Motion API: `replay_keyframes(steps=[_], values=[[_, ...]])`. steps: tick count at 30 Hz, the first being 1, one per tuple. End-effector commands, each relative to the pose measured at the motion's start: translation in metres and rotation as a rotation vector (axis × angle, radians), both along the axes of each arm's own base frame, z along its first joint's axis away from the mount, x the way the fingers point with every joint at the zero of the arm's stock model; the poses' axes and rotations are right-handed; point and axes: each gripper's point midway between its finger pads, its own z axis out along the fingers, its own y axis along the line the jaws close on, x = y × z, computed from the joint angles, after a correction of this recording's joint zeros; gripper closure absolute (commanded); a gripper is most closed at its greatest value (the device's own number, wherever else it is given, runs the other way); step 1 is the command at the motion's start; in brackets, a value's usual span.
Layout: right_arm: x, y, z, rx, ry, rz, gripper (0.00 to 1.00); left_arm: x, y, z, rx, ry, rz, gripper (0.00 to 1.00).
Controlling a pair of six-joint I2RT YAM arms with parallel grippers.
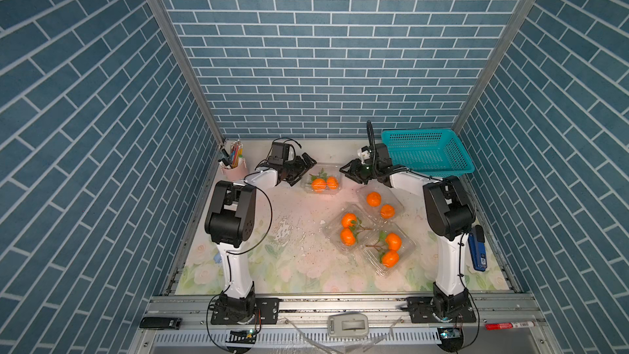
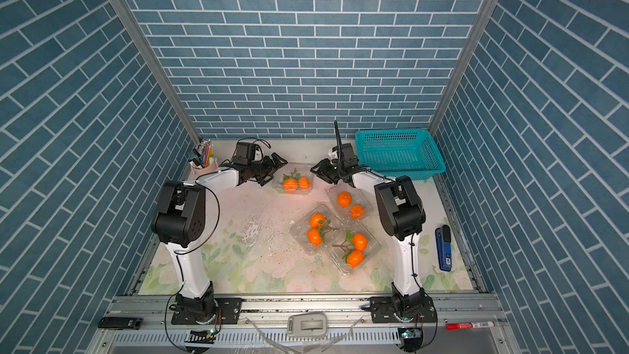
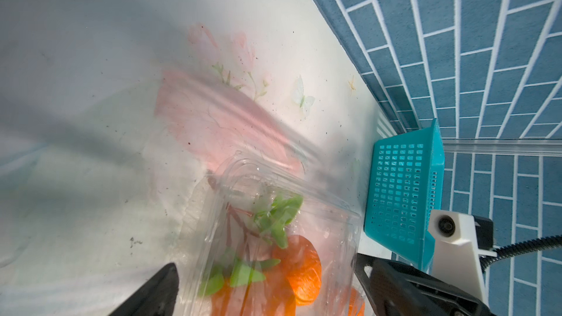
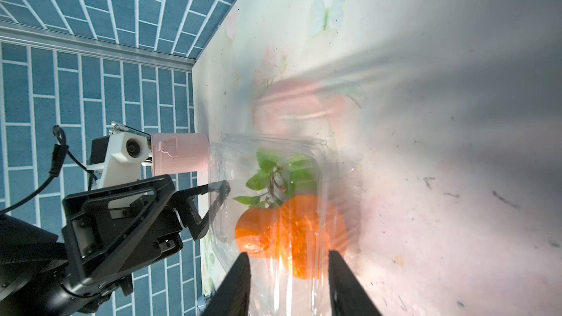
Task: Take oranges out of containers
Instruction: Open the packing box at the center of the board.
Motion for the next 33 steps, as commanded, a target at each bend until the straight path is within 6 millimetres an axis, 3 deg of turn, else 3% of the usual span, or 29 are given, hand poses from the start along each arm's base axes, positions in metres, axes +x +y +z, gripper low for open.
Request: replay_keyframes(steps=[1, 10, 16, 33], values=[[0.003, 0.001, 0.0, 0.001, -0.018, 0.002, 0.57, 0.001, -0.003, -0.008, 0.009, 0.014, -0.018, 0.01], [0.003, 0.007, 0.002, 0.036, -0.014, 0.008, 0.57, 0.001, -0.006, -0.009, 0.003, 0.013, -0.022, 0.0], [0.001, -0.001, -0.008, -0.008, 0.003, -0.014, 0.57, -0.001, -0.006, -0.011, 0.007, 0.018, -0.022, 0.01], [-0.004, 0.014, -0.013, 0.026, 0.023, 0.016, 0.57, -0.003, -0.009, -0.014, -0.001, 0.021, -0.026, 0.01]])
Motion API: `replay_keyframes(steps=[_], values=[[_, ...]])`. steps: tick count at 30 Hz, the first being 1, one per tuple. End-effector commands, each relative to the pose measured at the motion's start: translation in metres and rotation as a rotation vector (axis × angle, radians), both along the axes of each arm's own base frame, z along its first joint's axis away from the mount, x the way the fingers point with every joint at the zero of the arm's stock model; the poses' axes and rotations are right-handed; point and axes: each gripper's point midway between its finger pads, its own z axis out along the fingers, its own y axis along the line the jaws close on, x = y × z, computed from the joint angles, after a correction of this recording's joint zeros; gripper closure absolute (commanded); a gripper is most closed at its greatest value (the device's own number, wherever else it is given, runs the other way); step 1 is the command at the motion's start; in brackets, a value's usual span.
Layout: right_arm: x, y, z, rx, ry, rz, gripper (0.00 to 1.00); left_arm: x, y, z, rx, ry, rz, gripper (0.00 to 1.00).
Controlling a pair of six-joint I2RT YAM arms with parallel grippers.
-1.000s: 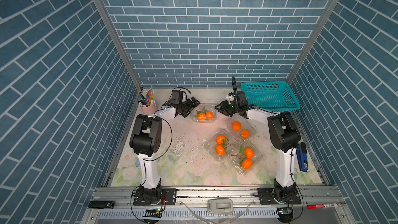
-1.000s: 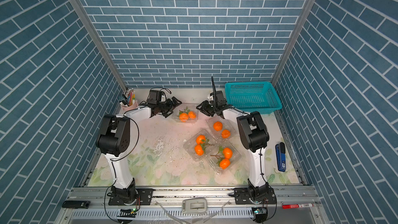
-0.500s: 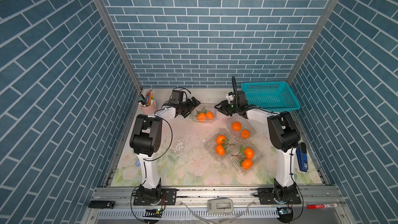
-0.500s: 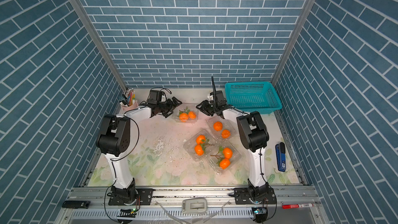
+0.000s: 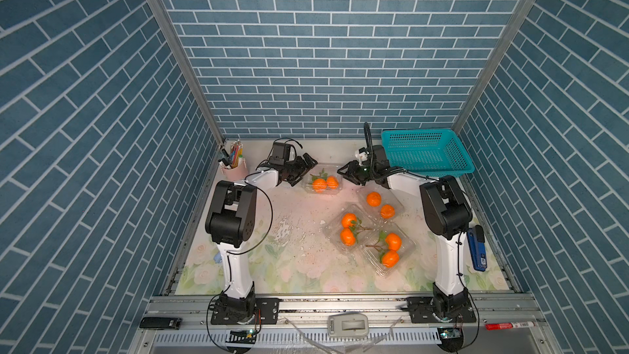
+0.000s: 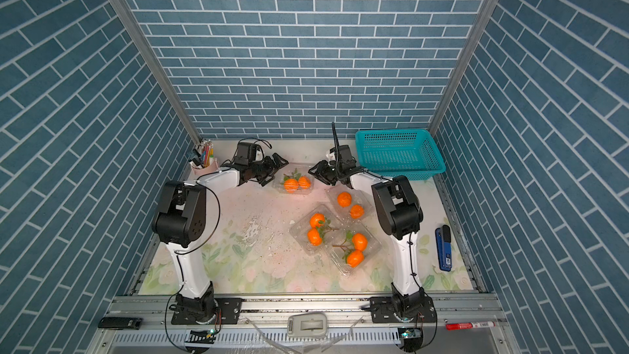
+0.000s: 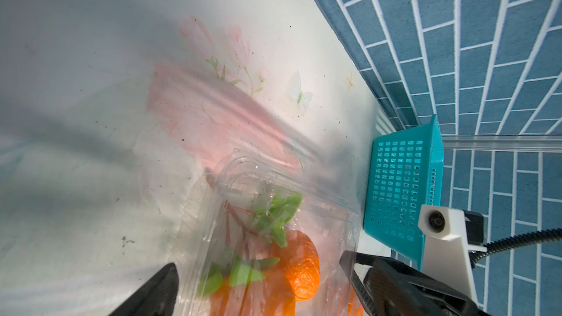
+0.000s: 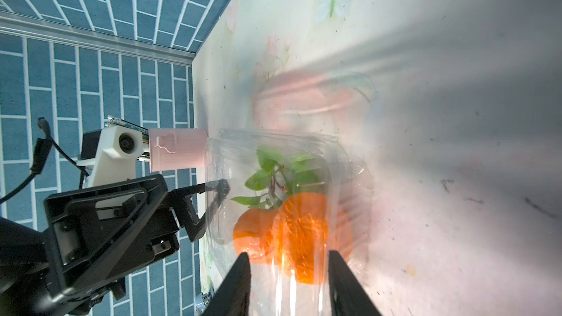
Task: Take oranges out of containers
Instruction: Open the packing box at the center of the board.
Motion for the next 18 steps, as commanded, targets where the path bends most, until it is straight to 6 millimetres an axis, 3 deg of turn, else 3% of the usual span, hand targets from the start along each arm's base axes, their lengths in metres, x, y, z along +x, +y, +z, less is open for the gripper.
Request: replay_keyframes(steps=[1, 18], values=[[-0.001, 0.004, -0.004, 0.019, 0.019, -0.001, 0.57, -0.002, -0.005, -0.014, 0.002, 0.021, -0.017, 0.01], [-0.004, 0.023, 0.02, 0.202, 0.07, 0.001, 0.65, 0.004, -0.008, -0.009, -0.018, 0.014, -0.013, 0.01]])
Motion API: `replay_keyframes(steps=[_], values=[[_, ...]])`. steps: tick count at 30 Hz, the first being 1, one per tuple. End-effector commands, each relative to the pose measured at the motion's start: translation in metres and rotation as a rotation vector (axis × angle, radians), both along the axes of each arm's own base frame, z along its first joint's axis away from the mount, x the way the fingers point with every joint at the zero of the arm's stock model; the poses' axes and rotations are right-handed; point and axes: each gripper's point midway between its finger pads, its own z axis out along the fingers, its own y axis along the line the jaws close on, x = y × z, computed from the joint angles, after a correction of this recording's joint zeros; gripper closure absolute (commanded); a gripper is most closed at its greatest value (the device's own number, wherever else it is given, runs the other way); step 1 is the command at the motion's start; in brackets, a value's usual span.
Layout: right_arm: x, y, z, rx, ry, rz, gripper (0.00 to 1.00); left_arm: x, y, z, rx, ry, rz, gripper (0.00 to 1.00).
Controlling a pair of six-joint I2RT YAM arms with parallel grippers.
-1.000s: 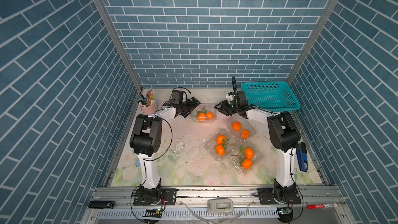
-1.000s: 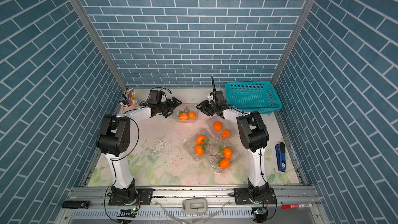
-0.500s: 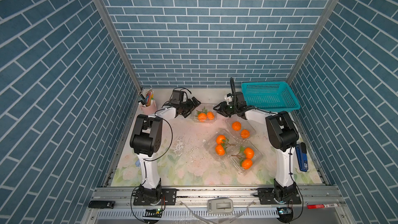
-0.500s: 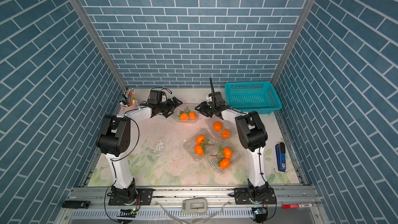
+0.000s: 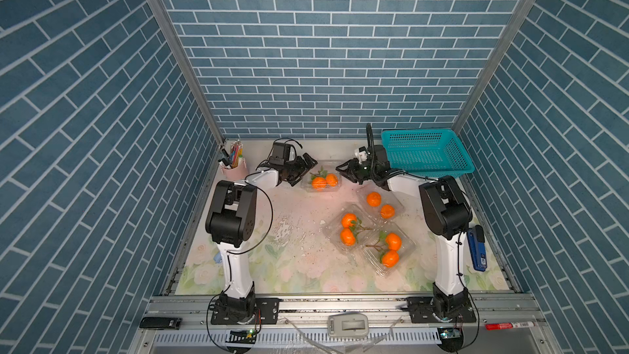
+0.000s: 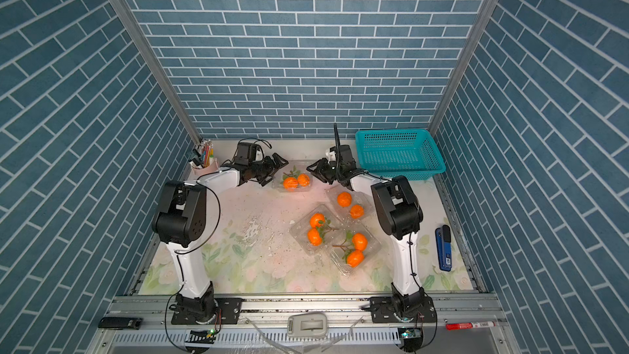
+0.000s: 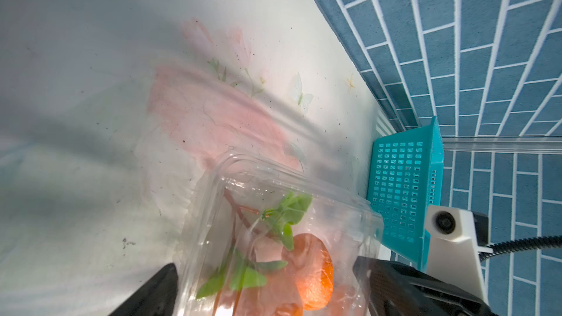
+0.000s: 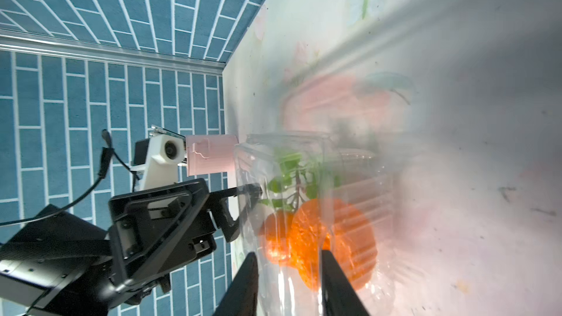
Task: Take oranges out of containers
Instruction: Open the packing box at the center of the board.
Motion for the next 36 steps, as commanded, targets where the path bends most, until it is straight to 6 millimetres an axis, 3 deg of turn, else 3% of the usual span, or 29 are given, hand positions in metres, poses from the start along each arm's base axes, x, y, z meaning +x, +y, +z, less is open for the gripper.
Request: replay_keyframes(steps=[1, 15, 22, 29, 31, 36], values=[[-0.007, 0.013, 0.003, 0.065, 0.042, 0.029, 0.65, 0.004, -0.008, -0.004, -0.018, 0.005, -0.018, 0.01], [-0.009, 0.018, -0.009, 0.14, 0.132, -0.005, 0.72, 0.018, -0.021, 0.007, -0.066, -0.011, -0.014, 0.01], [-0.007, 0.018, -0.003, 0.191, 0.144, -0.027, 0.73, 0.024, -0.028, 0.005, -0.065, -0.007, -0.023, 0.01], [-0.005, 0.023, -0.004, 0.207, 0.166, -0.059, 0.81, 0.03, -0.033, 0.007, -0.073, 0.001, -0.039, 0.01], [-0.003, 0.021, -0.007, 0.213, 0.183, -0.088, 0.84, 0.029, -0.027, 0.008, -0.052, 0.008, -0.044, 0.01], [0.0, 0.014, -0.008, 0.215, 0.199, -0.152, 0.88, 0.028, 0.011, 0.012, -0.034, 0.037, 0.012, 0.01]])
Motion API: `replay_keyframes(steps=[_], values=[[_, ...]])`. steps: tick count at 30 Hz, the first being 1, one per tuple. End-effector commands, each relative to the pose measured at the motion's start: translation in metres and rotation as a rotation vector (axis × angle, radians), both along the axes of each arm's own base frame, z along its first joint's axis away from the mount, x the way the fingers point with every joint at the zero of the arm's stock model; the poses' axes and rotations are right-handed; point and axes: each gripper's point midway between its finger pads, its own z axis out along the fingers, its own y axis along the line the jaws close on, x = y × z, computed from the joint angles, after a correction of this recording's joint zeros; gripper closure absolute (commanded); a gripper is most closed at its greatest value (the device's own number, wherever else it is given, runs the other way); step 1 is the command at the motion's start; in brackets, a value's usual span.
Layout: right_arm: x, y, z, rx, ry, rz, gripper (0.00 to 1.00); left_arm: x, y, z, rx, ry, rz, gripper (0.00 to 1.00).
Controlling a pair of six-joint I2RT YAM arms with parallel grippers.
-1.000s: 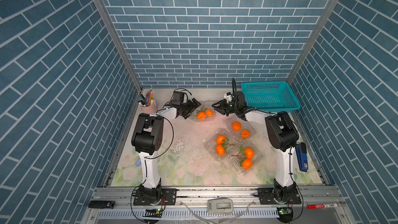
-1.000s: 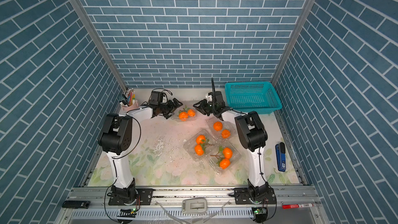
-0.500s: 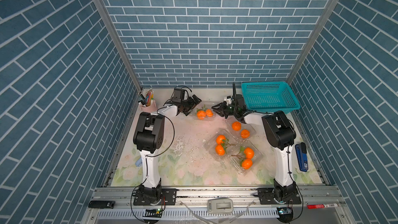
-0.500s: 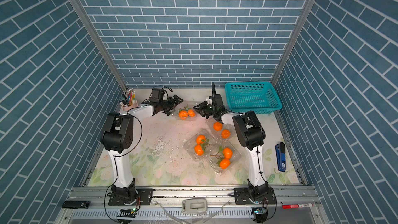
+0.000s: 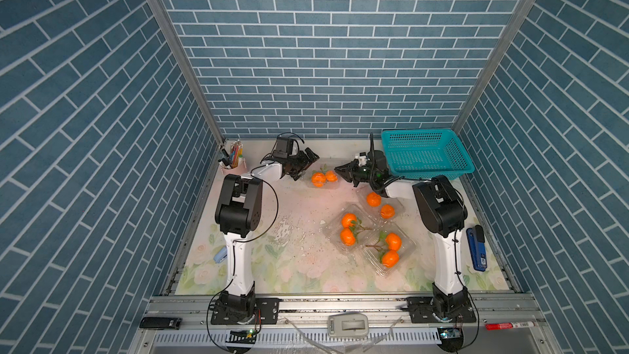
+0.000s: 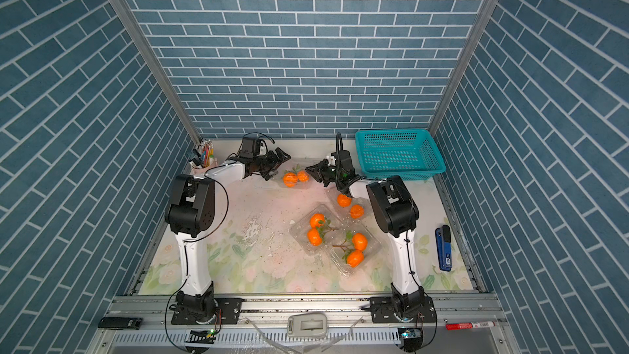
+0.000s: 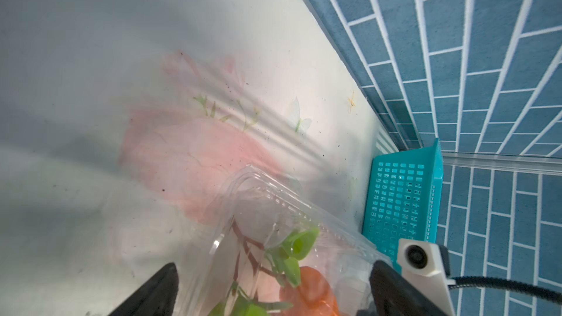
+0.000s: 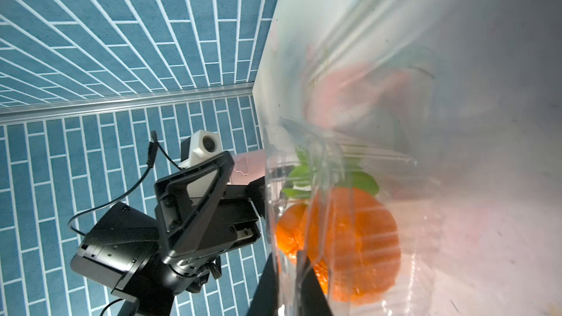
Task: Take oranges out of containers
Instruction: Open the packing box at the center of the board.
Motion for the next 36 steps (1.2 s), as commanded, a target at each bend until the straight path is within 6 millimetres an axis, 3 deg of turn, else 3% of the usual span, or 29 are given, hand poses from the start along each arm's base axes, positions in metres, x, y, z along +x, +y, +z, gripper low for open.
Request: replay_keyframes(steps=[1, 4, 9, 15, 19, 26, 36], values=[[0.001, 0.004, 0.002, 0.027, 0.037, -0.051, 0.89, -0.007, 0.02, 0.016, -0.014, 0.018, 0.005, 0.01], [0.005, 0.001, 0.0, 0.029, 0.058, -0.094, 0.93, -0.012, 0.038, 0.029, -0.029, 0.001, 0.042, 0.01], [0.011, -0.001, -0.001, 0.04, 0.085, -0.154, 0.94, -0.032, 0.046, 0.045, -0.046, -0.03, 0.064, 0.01], [0.018, -0.001, 0.001, 0.053, 0.103, -0.202, 0.94, -0.081, 0.033, 0.04, -0.166, -0.118, 0.11, 0.01], [0.018, 0.004, 0.0, 0.061, 0.112, -0.206, 0.94, -0.102, 0.008, 0.024, -0.178, -0.139, 0.087, 0.01], [0.011, 0.009, -0.003, 0.065, 0.125, -0.202, 0.94, -0.104, -0.012, 0.006, -0.28, -0.153, 0.16, 0.02], [0.004, 0.006, -0.008, 0.063, 0.13, -0.196, 0.94, -0.096, -0.008, -0.011, -0.283, -0.147, 0.23, 0.03]])
